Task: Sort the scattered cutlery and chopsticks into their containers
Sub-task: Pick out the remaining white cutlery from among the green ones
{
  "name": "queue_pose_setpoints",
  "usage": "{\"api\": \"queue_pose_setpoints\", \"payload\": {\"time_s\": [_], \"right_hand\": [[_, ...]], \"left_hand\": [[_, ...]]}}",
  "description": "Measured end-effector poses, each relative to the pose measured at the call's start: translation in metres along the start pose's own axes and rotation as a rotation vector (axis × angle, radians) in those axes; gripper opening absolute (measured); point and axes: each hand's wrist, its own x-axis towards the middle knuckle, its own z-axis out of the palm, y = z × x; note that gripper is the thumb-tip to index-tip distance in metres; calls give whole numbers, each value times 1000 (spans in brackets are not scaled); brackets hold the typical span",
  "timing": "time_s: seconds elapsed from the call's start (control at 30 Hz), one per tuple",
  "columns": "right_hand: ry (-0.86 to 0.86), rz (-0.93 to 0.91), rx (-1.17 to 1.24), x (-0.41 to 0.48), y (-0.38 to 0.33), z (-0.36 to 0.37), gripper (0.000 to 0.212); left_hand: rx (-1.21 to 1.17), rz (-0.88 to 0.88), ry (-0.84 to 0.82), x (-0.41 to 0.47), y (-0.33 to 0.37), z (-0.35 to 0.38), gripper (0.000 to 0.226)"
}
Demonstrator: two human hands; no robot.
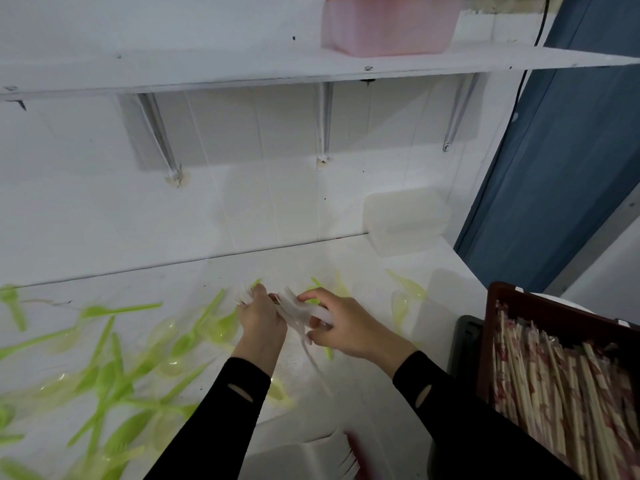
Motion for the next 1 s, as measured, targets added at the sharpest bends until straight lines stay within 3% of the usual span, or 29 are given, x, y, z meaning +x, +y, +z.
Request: {"api": "queue_pose_setpoints", "payload": {"time_s": [0.17,0.33,0.5,0.63,0.77,0.87,1.0], "right_hand": [[-57,-15,-151,-5,-2,1,64],[71,-86,-369,-1,-8,14,62],[-31,11,27,-3,-5,3,77],[52,229,19,-4,-8,-7,62],[-205,387,-20,-8,-2,-3,42],[-273,422,25,-7,1,9,36],[-285,569,470,2,1,24,33]], "left_hand": [[-45,1,72,6,2,1,7],[-71,-76,35,11,1,-3,26],[-167,-52,-57,6,1,1,11],[-273,-65,-13,9,1,4,10],[-291,-84,-8,13,1,2,18],[-288,-64,3,14,1,2,22],[-290,-62,38,21,2,0,20]]}}
